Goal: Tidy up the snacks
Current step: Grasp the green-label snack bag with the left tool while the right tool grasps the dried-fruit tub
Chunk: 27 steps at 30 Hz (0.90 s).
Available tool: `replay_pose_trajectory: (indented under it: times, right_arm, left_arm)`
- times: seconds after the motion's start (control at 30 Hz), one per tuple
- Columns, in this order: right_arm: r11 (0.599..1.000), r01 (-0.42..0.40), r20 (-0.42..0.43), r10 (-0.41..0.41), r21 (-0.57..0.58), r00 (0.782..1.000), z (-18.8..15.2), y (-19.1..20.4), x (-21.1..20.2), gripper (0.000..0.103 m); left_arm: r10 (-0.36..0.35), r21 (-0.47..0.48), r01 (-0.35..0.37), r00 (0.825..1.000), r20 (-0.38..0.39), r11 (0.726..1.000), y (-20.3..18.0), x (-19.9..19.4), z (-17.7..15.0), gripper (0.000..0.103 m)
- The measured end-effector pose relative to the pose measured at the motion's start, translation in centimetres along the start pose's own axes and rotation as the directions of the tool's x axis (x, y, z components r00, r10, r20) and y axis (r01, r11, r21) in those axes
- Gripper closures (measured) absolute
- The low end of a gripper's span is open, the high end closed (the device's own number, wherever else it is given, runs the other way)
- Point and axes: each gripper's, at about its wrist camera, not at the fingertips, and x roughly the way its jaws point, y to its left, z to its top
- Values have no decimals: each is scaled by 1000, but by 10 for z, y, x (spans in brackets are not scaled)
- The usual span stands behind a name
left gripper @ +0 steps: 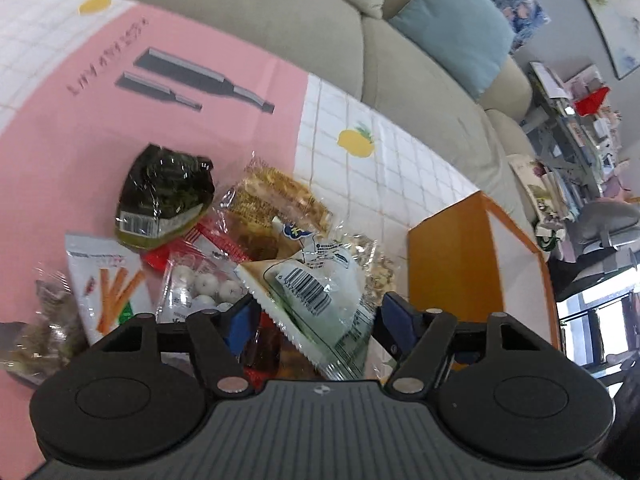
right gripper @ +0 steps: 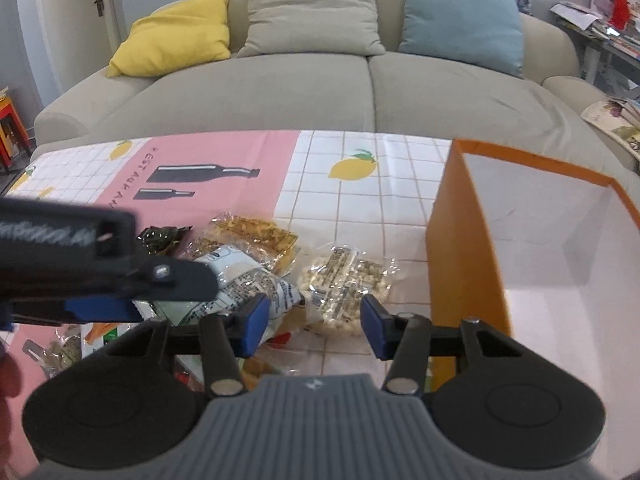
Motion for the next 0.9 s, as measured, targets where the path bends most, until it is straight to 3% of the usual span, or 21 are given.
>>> replay_pose_trajectory:
  times: [0.07,0.2,0.33,0.37,0.57,0.63,0.8,0.9]
  right_arm:
    - [1000,-7,-7,7,0,1000,-1,0,5,53]
    - [1000,-13,-18,13,1,1000,-5,0,8,53]
    - [1000,-19,-24,19,9,1000,-6,-1,10,53]
    - [1000,-20,-24,20,7,1000,-7,0,9,53]
    - [999,-31,-15,31,20,999,-8,2,-2,52]
    - [999,-42,-14,42,28,999,-9,4,-7,48]
    - [997,-62,-9,63,55,998,-17,11,-19,21]
    - [995,-78,-30,80,62,996,-26,16,-18,16]
  left_arm:
    - [1,-12,-1,1000,-8,1000,1,7,-1,30]
    - [-18,-6,18,1000,10,1000,-1,9,-2,49]
    - [-14,22,13,999,32,1000,-5,4,-5,59]
    - [-10,41,8,999,44,999,-7,1,-6,65]
    - [-7,113,-8,991,131,994,-16,-31,-8,70]
    - [2,147,-26,987,161,989,-19,-42,-9,71]
    - [63,242,-112,978,199,964,-21,-67,-19,71]
    - [98,298,-159,973,208,941,-17,-77,-30,71]
